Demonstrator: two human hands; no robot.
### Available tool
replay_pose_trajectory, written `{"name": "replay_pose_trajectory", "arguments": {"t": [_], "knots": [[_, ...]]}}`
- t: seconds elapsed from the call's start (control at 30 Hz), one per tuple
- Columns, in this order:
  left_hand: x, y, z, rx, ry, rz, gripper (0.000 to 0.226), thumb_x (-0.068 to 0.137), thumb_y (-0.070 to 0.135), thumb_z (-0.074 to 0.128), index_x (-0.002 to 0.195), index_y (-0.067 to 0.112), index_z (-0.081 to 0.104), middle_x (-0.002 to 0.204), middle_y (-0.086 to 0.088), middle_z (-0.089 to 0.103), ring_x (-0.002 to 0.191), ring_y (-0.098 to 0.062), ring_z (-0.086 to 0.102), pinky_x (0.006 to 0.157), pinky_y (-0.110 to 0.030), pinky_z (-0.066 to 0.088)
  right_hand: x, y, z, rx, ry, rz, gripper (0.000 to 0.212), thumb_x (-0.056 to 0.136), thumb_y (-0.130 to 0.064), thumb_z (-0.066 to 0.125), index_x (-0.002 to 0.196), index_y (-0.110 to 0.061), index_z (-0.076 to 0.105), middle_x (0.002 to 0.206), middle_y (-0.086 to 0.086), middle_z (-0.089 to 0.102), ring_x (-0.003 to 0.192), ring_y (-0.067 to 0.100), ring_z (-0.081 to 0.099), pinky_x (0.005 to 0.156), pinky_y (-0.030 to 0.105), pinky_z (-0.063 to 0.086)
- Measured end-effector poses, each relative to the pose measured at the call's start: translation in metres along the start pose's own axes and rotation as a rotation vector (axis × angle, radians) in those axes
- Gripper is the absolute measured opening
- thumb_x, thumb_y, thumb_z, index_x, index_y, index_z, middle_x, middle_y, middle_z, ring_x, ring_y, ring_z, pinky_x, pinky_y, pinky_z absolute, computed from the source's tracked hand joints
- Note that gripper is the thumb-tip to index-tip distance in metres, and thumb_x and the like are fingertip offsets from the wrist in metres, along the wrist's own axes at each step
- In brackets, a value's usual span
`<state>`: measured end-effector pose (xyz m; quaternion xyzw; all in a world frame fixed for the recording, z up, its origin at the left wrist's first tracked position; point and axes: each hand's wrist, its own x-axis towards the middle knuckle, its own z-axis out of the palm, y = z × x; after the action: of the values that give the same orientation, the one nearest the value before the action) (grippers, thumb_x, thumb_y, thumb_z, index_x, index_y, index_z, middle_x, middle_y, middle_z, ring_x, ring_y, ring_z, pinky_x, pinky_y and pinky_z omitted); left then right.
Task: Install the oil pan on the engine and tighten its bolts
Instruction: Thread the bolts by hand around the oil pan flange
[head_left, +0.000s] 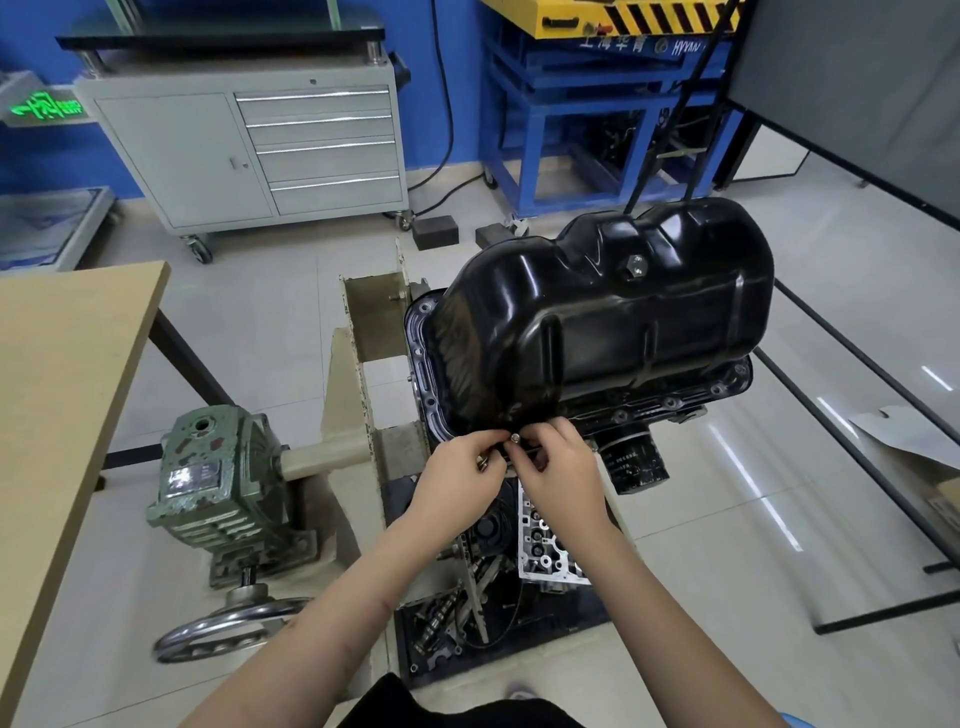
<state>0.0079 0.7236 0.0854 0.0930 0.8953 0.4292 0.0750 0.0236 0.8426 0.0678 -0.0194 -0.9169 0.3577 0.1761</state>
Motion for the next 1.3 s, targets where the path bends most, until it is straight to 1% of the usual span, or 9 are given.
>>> {"name": "replay_pose_trajectory", "arguments": {"t": [0.27, 0.37, 0.47, 0.63, 0.73, 0.83, 1.0, 1.17, 1.3], "knots": [[0.0001, 0.0000, 0.0006, 0.007, 0.012, 0.018, 0.035, 0.087, 0.008, 0.046, 0.116, 0.019, 0.064, 0.110, 0.003, 0.068, 0.095, -0.013, 0.062, 0.079, -0.020, 0.044, 0.0006, 0.0005, -0.0034, -0.001, -0.041, 0.000, 0.015, 0.084, -0.009, 0.061, 0.095, -0.001, 0.068, 0.095, 0.009, 0.061, 0.075, 0.023, 0.059, 0.065, 0.020, 0.040], [-0.0001, -0.0001, 0.0014, 0.003, 0.012, 0.024, 0.036, 0.087, 0.009, 0.046, 0.116, 0.019, 0.064, 0.106, 0.003, 0.069, 0.087, -0.013, 0.062, 0.074, -0.021, 0.045, 0.0016, -0.0001, -0.0021, -0.039, -0.051, 0.001, 0.015, 0.084, -0.013, 0.062, 0.091, 0.000, 0.067, 0.091, 0.011, 0.059, 0.073, 0.027, 0.058, 0.064, 0.031, 0.044], [-0.0017, -0.0001, 0.0023, -0.005, 0.003, 0.027, 0.037, 0.087, 0.010, 0.046, 0.118, 0.020, 0.062, 0.101, 0.003, 0.070, 0.076, -0.012, 0.061, 0.070, -0.023, 0.047, 0.0040, -0.0011, -0.0002, -0.107, -0.070, 0.039, 0.021, 0.085, -0.021, 0.061, 0.093, -0.002, 0.064, 0.094, 0.011, 0.057, 0.077, 0.029, 0.058, 0.065, 0.035, 0.045], [-0.0027, 0.0006, 0.0032, -0.017, 0.011, 0.021, 0.037, 0.087, 0.009, 0.045, 0.119, 0.019, 0.062, 0.106, -0.001, 0.069, 0.092, -0.017, 0.062, 0.082, -0.029, 0.049, 0.0010, -0.0019, -0.0002, -0.080, -0.067, 0.021, 0.021, 0.088, -0.018, 0.059, 0.098, -0.001, 0.065, 0.098, 0.013, 0.058, 0.081, 0.031, 0.059, 0.067, 0.037, 0.047], [-0.0048, -0.0006, 0.0037, -0.030, 0.004, 0.011, 0.038, 0.086, 0.008, 0.045, 0.117, 0.019, 0.062, 0.101, -0.005, 0.070, 0.087, -0.020, 0.062, 0.081, -0.034, 0.050, 0.0041, -0.0019, -0.0022, -0.107, -0.090, 0.052, 0.025, 0.089, -0.025, 0.058, 0.095, -0.001, 0.063, 0.097, 0.011, 0.057, 0.082, 0.028, 0.058, 0.068, 0.037, 0.046], [-0.0042, -0.0021, 0.0025, -0.029, 0.008, -0.004, 0.036, 0.086, 0.008, 0.045, 0.116, 0.018, 0.062, 0.101, -0.001, 0.069, 0.079, -0.015, 0.060, 0.074, -0.027, 0.048, 0.0078, -0.0014, -0.0033, -0.151, -0.103, 0.070, 0.030, 0.088, -0.031, 0.059, 0.093, -0.002, 0.061, 0.097, 0.010, 0.056, 0.083, 0.026, 0.058, 0.067, 0.035, 0.045], [-0.0025, -0.0007, 0.0010, -0.049, 0.002, -0.022, 0.036, 0.087, 0.008, 0.045, 0.117, 0.016, 0.062, 0.103, -0.001, 0.069, 0.080, -0.016, 0.061, 0.077, -0.028, 0.048, 0.0046, -0.0018, -0.0015, -0.153, -0.096, 0.081, 0.031, 0.089, -0.033, 0.057, 0.100, -0.004, 0.064, 0.101, 0.008, 0.057, 0.084, 0.026, 0.059, 0.067, 0.036, 0.046], [-0.0010, -0.0038, 0.0019, -0.074, 0.011, -0.051, 0.034, 0.087, 0.009, 0.044, 0.112, 0.018, 0.065, 0.080, 0.000, 0.068, 0.047, -0.002, 0.046, 0.054, -0.018, 0.040, 0.0061, -0.0010, -0.0018, -0.180, -0.080, 0.062, 0.032, 0.086, -0.034, 0.062, 0.088, -0.002, 0.062, 0.092, 0.011, 0.057, 0.077, 0.029, 0.058, 0.061, 0.034, 0.041], [0.0005, -0.0024, 0.0009, -0.074, 0.023, -0.072, 0.032, 0.087, 0.010, 0.045, 0.110, 0.016, 0.066, 0.085, 0.002, 0.067, 0.062, -0.007, 0.054, 0.062, -0.021, 0.042, 0.0063, 0.0011, -0.0017, -0.192, -0.090, 0.077, 0.036, 0.085, -0.039, 0.060, 0.095, -0.005, 0.063, 0.099, 0.008, 0.057, 0.082, 0.026, 0.059, 0.064, 0.031, 0.041]]}}
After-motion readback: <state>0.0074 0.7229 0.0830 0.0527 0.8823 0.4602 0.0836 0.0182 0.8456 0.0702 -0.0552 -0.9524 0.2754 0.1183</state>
